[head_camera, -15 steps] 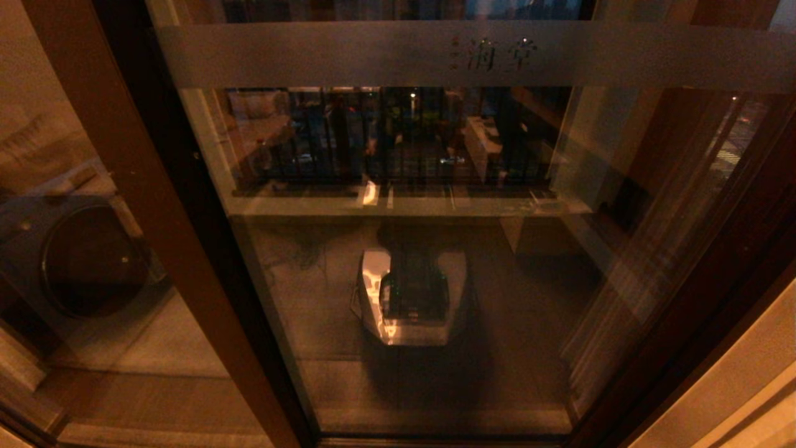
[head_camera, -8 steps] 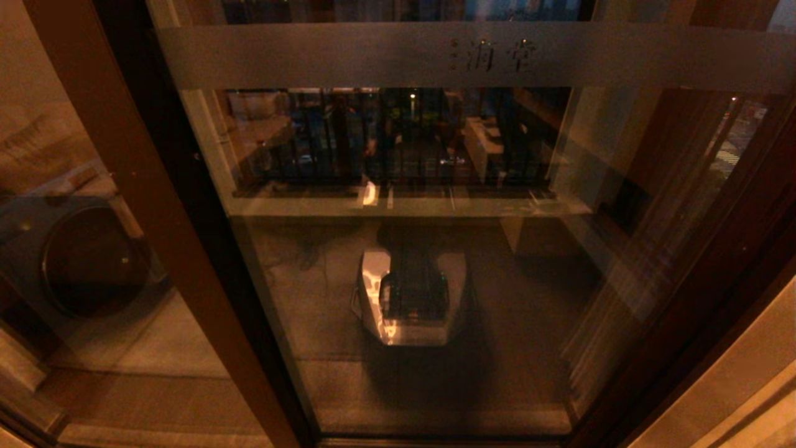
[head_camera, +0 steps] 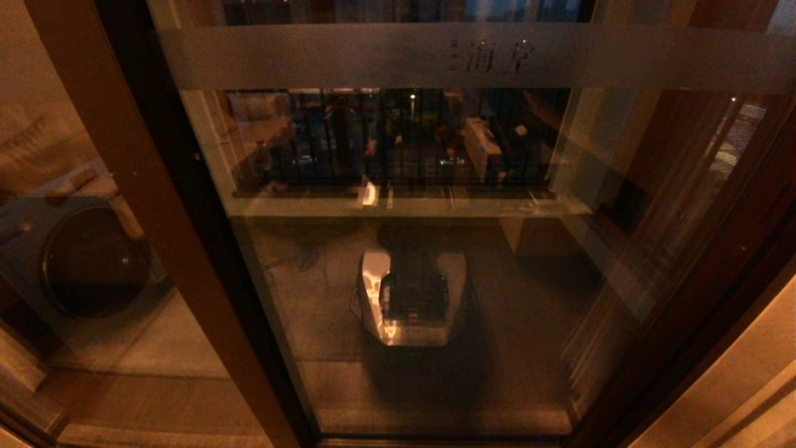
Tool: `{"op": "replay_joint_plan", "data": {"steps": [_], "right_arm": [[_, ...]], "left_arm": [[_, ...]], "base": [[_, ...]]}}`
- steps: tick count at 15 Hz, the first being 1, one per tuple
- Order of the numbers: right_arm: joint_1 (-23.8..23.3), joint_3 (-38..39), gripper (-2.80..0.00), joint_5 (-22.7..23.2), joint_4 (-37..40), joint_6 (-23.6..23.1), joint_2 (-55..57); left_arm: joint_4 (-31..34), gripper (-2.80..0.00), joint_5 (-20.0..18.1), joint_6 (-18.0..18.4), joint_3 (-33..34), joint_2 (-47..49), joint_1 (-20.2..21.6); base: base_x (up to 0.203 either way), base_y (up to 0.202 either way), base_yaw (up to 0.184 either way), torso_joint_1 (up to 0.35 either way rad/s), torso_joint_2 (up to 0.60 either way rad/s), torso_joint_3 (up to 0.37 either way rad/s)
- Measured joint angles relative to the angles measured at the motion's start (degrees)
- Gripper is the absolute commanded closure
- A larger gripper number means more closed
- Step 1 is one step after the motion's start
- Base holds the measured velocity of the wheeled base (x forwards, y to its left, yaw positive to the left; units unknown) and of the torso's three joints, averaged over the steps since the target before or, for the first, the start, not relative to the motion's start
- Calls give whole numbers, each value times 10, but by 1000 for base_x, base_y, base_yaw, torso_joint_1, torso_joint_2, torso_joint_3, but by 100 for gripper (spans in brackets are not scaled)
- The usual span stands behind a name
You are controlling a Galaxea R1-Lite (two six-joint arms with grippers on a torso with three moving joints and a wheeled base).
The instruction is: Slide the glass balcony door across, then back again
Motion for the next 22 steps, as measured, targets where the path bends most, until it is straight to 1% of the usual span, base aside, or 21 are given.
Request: {"op": "replay_joint_plan", "data": {"steps": [2,4,6,8,10,11,12,13,14,22], "right_arm": [[1,105,0,-56,-67,-9,-21],[1,223,0,-112,-182,-8,-32],[1,341,0,-169,-316,-7,-37],[2,448,0,-215,-445,-6,-39],[2,547,0,-244,-578,-4,-39],[2,582,0,-251,-641,6,-39],[2,606,0,-253,-689,17,-39],[2,618,0,-250,-716,34,-39],[2,624,0,-249,-722,41,-39],[3,630,0,-248,-723,44,-39]], "left_arm": [[0,0,0,0,0,0,0],[0,0,0,0,0,0,0],[0,0,0,0,0,0,0],[0,0,0,0,0,0,0],[0,0,0,0,0,0,0],[0,0,0,0,0,0,0],[0,0,0,0,0,0,0],[0,0,0,0,0,0,0],[0,0,0,0,0,0,0],[0,0,0,0,0,0,0]], "base": [[0,0,0,0,0,0],[0,0,0,0,0,0],[0,0,0,0,0,0],[0,0,0,0,0,0],[0,0,0,0,0,0],[0,0,0,0,0,0],[0,0,0,0,0,0],[0,0,0,0,0,0],[0,0,0,0,0,0],[0,0,0,0,0,0]]}}
